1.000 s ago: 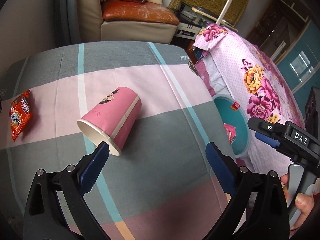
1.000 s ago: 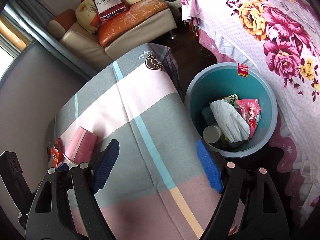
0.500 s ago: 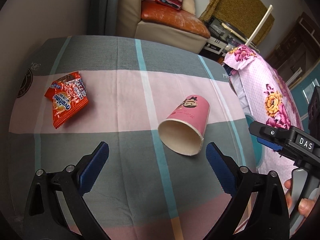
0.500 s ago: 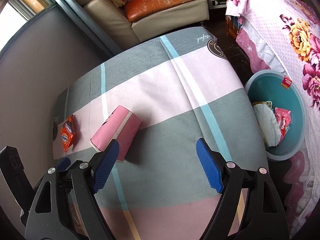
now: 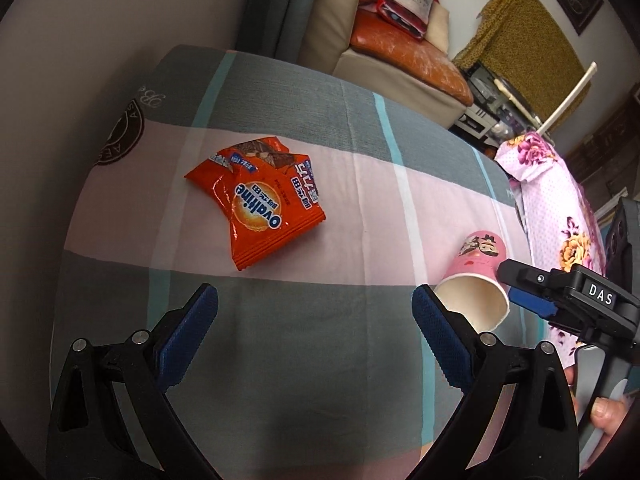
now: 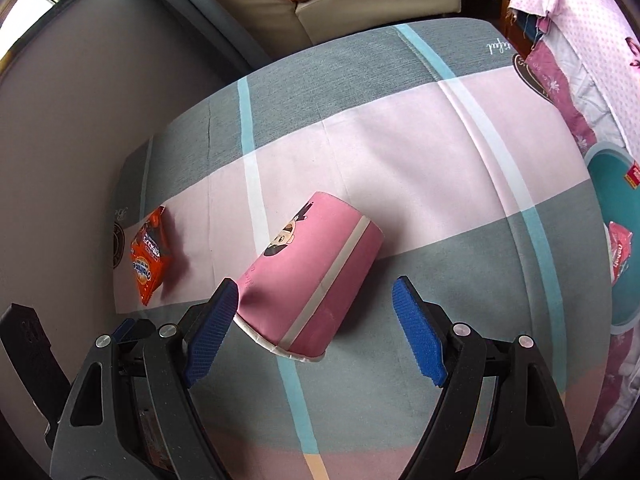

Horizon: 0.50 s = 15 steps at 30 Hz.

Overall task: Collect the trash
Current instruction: 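Move both tools back toward the pink cup and orange Ovaltine packet, then grasp the orange Ovaltine packet with the left tool while the right tool grasps the pink cup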

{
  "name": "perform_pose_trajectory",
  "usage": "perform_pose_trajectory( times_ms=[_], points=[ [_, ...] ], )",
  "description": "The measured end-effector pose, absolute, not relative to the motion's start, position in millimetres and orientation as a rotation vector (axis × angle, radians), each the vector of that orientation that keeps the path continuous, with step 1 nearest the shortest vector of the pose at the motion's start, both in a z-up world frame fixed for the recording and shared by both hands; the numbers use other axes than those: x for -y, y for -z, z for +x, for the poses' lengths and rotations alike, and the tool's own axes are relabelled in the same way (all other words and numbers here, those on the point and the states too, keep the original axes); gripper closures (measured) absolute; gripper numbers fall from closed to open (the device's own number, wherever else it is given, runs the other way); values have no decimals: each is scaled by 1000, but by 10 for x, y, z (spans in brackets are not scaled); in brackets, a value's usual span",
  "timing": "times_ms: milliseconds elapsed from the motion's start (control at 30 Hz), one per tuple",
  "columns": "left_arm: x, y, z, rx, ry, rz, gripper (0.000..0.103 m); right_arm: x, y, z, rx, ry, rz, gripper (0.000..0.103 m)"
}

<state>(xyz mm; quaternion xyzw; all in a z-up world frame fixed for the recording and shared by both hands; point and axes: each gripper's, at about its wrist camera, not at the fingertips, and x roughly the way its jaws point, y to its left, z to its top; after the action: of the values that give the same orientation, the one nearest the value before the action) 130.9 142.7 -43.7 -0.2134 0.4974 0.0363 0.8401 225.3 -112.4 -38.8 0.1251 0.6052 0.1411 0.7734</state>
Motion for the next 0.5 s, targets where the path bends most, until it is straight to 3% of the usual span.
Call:
perform_pose_trajectory(
  times_ms=[267,367,500],
  points=[
    [-1786,490,1369,-1041,-140,-535,5,944,553,2331,-1336,-337,295,28],
    [-1807,501,1474,-1039,-144,-530,5,893,522,2323,-1303,-354,255,38],
    [-1783,533,1665,-1042,-167,-534,5,823,463,2318,-1276,-371,197,42]
  ],
)
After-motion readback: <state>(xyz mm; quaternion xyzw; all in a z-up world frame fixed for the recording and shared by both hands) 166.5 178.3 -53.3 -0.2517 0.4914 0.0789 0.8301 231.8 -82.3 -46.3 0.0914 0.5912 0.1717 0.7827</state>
